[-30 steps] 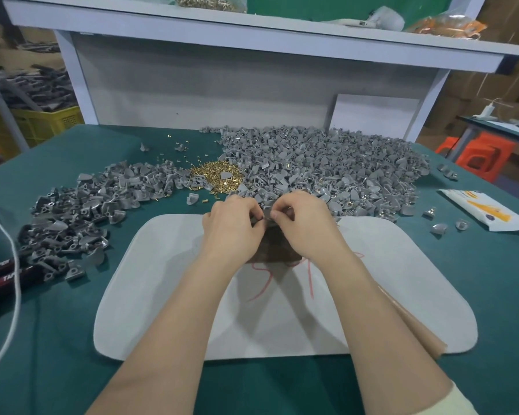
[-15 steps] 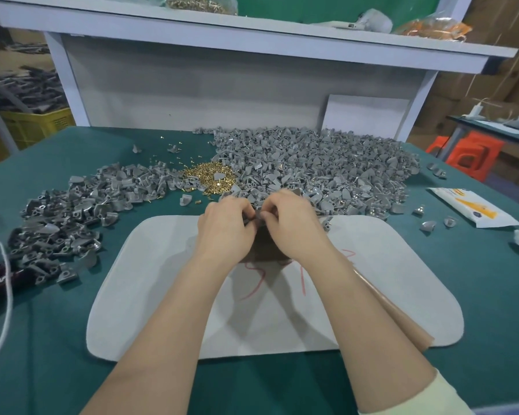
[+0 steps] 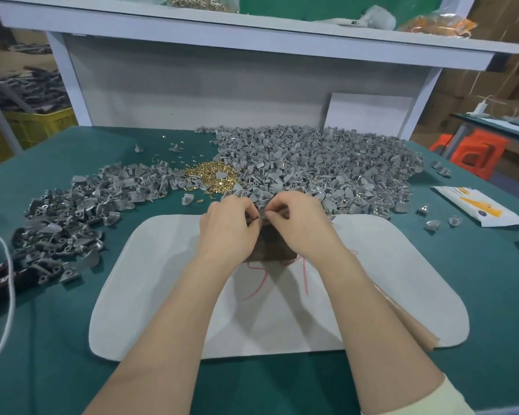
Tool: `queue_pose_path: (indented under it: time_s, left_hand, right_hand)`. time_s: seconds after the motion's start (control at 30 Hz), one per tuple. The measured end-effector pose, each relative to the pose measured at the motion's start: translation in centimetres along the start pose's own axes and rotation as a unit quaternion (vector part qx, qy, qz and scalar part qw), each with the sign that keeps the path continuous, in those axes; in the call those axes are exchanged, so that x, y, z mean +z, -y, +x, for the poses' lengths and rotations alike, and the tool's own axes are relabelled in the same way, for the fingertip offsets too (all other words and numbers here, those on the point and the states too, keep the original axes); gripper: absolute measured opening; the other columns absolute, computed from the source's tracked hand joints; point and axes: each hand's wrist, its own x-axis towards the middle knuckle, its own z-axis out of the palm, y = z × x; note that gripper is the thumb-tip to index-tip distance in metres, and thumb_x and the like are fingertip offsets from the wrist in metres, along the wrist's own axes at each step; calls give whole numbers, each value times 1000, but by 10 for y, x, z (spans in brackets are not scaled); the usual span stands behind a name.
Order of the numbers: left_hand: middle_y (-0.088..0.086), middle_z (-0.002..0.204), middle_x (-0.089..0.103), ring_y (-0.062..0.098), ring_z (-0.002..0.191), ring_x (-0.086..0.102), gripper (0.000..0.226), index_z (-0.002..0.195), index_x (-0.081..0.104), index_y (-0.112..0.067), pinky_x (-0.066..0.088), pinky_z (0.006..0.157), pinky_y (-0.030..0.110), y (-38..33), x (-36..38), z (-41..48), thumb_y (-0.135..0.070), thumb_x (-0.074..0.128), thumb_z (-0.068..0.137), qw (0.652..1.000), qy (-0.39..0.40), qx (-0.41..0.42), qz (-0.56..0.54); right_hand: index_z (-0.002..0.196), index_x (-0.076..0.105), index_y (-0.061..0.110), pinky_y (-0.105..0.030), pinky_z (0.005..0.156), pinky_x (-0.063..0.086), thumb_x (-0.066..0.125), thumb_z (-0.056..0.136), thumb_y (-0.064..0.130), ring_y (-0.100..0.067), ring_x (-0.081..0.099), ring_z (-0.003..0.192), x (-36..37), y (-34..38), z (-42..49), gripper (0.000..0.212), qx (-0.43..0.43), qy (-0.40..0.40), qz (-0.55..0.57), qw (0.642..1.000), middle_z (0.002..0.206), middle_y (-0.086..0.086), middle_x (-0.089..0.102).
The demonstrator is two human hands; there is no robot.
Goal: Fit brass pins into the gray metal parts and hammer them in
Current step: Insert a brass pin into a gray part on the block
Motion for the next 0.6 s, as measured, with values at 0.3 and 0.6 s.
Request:
queue_pose_path:
  time_s: [0.3, 0.6]
  left_hand:
    - [3, 98, 64, 29, 101, 54, 10, 79, 58, -24, 47, 87, 41, 0, 1, 1, -25, 64, 87, 1000, 1, 3, -7]
    - [-2, 103, 65, 26, 107, 53, 10, 79, 59, -28, 43, 89, 38, 5, -4, 1, -31, 61, 88, 999, -10, -41, 18]
  right_hand:
    - [96, 67, 13, -30, 84, 42, 57, 90, 17, -22, 56, 94, 3, 3, 3, 12, -33, -4, -84, 996, 101, -5, 61]
    - [78, 66, 10, -30, 64, 44, 54, 92, 33, -29, 62, 77, -35, -32, -4, 29, 142, -9, -117, 983, 68, -5, 61]
